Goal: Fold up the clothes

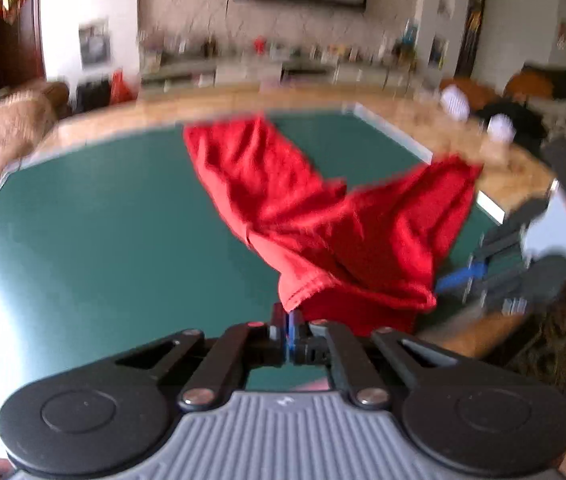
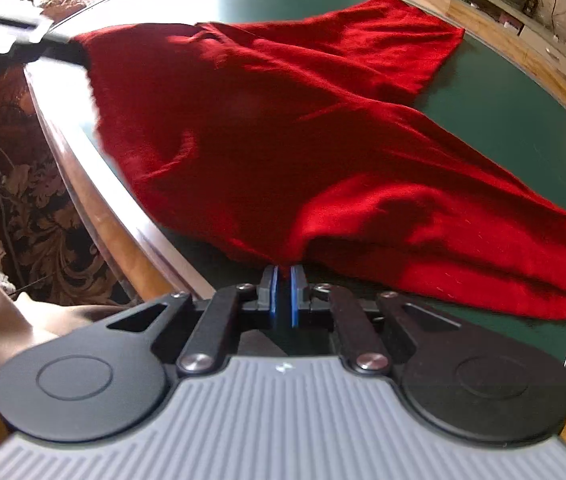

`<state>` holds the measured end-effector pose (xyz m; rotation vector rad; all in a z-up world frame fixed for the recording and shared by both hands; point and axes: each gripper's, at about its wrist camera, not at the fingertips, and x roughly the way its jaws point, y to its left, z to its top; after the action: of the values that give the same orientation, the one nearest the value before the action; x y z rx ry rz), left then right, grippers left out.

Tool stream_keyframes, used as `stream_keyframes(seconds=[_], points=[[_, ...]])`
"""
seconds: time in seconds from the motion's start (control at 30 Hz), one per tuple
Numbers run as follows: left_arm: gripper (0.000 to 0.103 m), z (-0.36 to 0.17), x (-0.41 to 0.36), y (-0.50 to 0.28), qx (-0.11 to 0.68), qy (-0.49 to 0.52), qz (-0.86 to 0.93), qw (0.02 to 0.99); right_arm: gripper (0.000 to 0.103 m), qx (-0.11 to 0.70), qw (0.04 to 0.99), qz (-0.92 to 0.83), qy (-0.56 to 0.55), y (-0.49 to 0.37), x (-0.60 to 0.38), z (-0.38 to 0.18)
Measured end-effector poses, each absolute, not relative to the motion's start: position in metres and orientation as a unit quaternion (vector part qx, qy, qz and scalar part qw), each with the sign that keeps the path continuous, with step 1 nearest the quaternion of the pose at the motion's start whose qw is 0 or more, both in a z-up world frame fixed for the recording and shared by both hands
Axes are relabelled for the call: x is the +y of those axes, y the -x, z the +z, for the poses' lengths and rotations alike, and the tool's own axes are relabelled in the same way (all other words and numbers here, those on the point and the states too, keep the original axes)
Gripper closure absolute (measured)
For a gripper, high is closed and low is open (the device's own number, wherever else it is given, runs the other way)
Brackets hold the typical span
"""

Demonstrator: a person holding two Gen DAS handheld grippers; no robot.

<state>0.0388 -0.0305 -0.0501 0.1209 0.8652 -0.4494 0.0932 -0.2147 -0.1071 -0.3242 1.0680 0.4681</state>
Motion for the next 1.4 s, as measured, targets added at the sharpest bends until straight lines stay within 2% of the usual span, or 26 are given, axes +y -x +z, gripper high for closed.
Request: stream_keyframes(seconds=[0.13, 0.2, 0.27, 0.43, 0.5, 0.57, 0.63, 0.77, 0.87, 1.07, 1.23, 1.4], points=[[0.101, -0.083, -0.02, -0.043, 0.49, -0.03, -0.184, 0.852, 0.094, 0.508, 0.819, 0.223, 0.143, -0.093, -0.218, -0.104], [0.098, -0.085, -0.016, -0.038, 0.484, -0.042, -0.171, 0.857, 0.094, 0.507, 0.82, 0.23, 0.136, -0.092, -0.219, -0.099], [0.091, -0.082, -0.012, -0.035, 0.477, -0.052, -0.161, 0.862, 0.094, 0.502, 0.823, 0.24, 0.113, -0.092, -0.22, -0.092], [0.09, -0.077, -0.022, -0.052, 0.461, -0.045, -0.172, 0.869, 0.094, 0.478, 0.839, 0.256, 0.042, -0.1, -0.219, -0.071], [0.084, -0.075, -0.032, -0.061, 0.454, -0.047, -0.183, 0.871, 0.093, 0.471, 0.841, 0.265, 0.005, -0.106, -0.219, -0.066], [0.064, -0.074, -0.042, -0.071, 0.447, -0.049, -0.194, 0.872, 0.091, 0.476, 0.835, 0.273, -0.025, -0.112, -0.216, -0.07], [0.054, -0.072, -0.052, -0.081, 0.44, -0.051, -0.205, 0.873, 0.089, 0.492, 0.827, 0.273, -0.019, -0.115, -0.206, -0.084], [0.054, -0.069, -0.071, -0.1, 0.425, -0.056, -0.227, 0.875, 0.089, 0.518, 0.81, 0.275, -0.023, -0.113, -0.193, -0.11], [0.056, -0.074, -0.078, -0.109, 0.421, -0.061, -0.23, 0.875, 0.081, 0.511, 0.813, 0.277, -0.039, -0.106, -0.197, -0.11], [0.057, -0.095, -0.078, -0.114, 0.426, -0.076, -0.214, 0.876, 0.07, 0.497, 0.827, 0.209, -0.162, -0.097, -0.262, -0.1], [0.056, -0.104, -0.074, -0.113, 0.428, -0.077, -0.205, 0.877, 0.07, 0.506, 0.817, 0.134, -0.243, -0.086, -0.305, -0.119], [0.056, -0.101, -0.066, -0.115, 0.431, -0.067, -0.204, 0.876, 0.07, 0.499, 0.814, 0.118, -0.274, -0.09, -0.298, -0.128]])
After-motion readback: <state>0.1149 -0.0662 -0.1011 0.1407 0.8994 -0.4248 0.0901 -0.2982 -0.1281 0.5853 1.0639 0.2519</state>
